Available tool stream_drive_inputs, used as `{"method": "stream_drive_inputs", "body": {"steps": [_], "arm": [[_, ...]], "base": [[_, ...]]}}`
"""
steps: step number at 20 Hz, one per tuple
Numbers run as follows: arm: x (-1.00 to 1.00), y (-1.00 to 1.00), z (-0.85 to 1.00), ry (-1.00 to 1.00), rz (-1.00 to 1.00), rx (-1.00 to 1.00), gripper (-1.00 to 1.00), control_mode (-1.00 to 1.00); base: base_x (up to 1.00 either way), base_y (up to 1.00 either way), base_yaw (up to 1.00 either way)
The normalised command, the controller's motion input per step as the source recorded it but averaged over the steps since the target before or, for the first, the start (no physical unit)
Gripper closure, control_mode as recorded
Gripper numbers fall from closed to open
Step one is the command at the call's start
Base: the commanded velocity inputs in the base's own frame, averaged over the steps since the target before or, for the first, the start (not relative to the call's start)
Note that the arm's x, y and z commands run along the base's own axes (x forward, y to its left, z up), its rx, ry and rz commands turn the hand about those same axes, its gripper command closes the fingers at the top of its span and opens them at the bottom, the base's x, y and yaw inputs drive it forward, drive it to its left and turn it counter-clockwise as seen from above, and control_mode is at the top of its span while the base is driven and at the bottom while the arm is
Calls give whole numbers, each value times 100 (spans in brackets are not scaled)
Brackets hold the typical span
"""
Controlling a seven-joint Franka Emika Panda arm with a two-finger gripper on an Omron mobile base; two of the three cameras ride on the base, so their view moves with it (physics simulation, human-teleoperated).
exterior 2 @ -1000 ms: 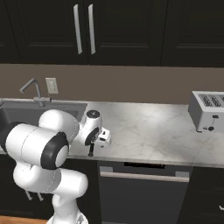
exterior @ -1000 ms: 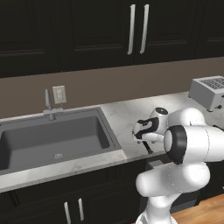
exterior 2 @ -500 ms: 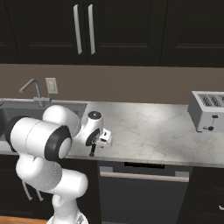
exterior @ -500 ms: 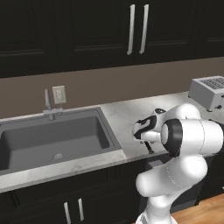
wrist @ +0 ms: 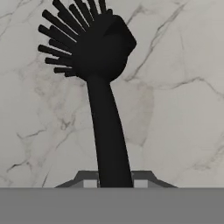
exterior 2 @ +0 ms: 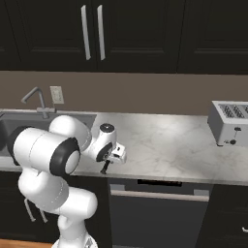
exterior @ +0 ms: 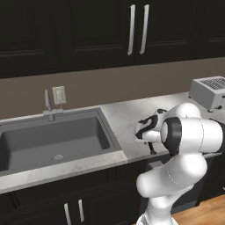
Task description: Grab the spray bottle from the cabinet, then place it next to the cutting board for sanitizing. Then grab the dish brush from the countertop next to the sink and place it next to the cutting board.
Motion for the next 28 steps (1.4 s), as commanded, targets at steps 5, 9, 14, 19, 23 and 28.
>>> {"method": "stream_drive_inputs", "body": {"steps": [5,9,14,19,23,28], "arm": [[-27,1,5,-3,-3,0,100,-100],[-57,0,46,-21,-9,2,100,-100],[-54,0,62,-24,-8,5,100,-100],[-58,0,59,-24,-1,1,100,-100],[-55,0,66,-24,0,0,100,-100],[-53,0,63,-24,0,0,100,-100]], "base": [[0,0,0],[0,0,0],[0,0,0],[0,0,0],[0,0,0],[0,0,0]]}}
